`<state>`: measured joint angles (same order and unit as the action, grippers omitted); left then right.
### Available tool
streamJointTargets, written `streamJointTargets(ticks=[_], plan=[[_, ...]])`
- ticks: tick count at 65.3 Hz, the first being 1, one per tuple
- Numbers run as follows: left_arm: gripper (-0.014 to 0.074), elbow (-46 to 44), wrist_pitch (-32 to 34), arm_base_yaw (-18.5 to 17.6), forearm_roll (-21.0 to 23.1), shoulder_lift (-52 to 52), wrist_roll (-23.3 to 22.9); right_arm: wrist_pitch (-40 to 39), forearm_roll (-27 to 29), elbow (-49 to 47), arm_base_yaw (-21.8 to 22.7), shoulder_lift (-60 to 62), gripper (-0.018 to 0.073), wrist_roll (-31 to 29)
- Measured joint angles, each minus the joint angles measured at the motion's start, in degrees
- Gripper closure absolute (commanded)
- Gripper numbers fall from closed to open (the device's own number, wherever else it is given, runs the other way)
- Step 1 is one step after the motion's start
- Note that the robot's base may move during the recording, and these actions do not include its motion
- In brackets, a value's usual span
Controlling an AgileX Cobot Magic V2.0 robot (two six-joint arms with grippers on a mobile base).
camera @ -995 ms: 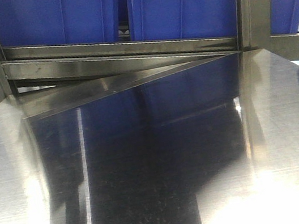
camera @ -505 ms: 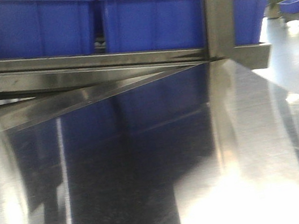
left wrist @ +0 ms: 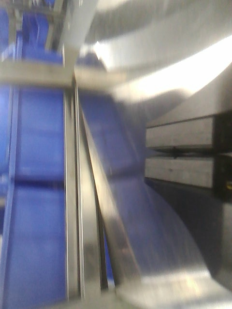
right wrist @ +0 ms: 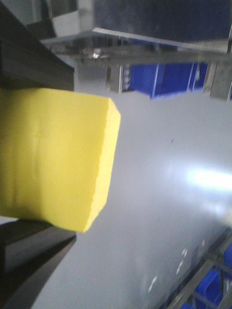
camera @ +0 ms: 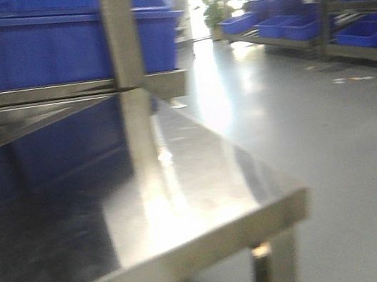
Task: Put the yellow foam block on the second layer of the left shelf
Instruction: 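Drive the base back and turn away from the steel table, then drive across the floor carrying the cube in the right gripper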
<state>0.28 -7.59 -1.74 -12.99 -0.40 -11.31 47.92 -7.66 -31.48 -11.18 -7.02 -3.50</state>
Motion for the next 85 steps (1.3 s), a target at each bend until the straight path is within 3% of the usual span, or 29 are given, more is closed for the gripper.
streamJointTargets(ticks=[85], plan=[[0.046,0.0,0.0,0.0,0.0,0.0,0.0,0.0,0.0,0.0,0.0,0.0,0.0236,0.0]])
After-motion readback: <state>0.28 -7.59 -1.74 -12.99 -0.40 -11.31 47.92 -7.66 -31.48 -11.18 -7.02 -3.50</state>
